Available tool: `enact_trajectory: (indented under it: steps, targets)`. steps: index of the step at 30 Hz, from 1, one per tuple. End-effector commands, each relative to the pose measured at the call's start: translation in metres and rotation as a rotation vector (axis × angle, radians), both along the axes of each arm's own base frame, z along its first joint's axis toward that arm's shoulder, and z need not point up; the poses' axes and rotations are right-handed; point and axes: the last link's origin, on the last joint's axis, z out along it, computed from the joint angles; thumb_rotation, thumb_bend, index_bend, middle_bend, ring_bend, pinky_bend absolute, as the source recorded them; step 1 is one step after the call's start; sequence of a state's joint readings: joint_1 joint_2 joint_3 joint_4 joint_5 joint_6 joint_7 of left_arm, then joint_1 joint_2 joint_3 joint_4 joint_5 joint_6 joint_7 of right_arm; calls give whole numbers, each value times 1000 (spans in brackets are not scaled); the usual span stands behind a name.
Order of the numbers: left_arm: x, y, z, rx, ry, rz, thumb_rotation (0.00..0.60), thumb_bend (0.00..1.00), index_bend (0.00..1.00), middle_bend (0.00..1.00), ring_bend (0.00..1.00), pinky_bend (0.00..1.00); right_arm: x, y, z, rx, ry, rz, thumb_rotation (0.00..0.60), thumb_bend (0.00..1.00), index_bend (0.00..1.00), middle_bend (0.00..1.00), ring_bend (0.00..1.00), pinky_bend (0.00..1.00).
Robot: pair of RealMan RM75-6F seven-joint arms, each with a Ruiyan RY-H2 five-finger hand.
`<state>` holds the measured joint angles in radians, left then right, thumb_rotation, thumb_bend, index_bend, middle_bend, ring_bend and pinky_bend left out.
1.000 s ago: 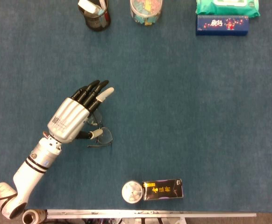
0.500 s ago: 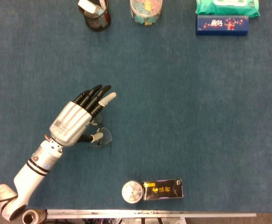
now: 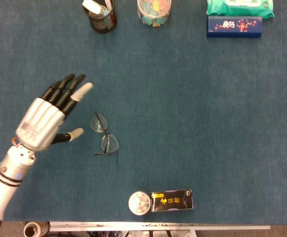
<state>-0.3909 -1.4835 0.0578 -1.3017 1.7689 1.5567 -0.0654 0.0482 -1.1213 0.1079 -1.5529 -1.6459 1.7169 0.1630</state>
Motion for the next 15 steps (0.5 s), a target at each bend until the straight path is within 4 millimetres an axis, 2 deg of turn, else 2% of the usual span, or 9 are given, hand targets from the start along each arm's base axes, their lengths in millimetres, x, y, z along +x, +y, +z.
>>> enact_trajectory:
  steps: [1, 7, 15]
  targets:
    - [-2, -13, 24, 14, -32, 42, 600, 83, 0, 0, 14, 173, 0, 0, -1, 2, 2, 1, 600, 207, 294, 419, 314, 304]
    - [3, -31, 50, 36, -92, 60, 600, 82, 0, 0, 13, 173, 1, 1, -1, 2, 2, 3, 600, 207, 294, 419, 314, 304]
    - [8, -54, 55, -2, -134, 35, 600, 82, 0, 0, 13, 173, 1, 1, -2, 4, 4, 2, 600, 207, 294, 419, 314, 304]
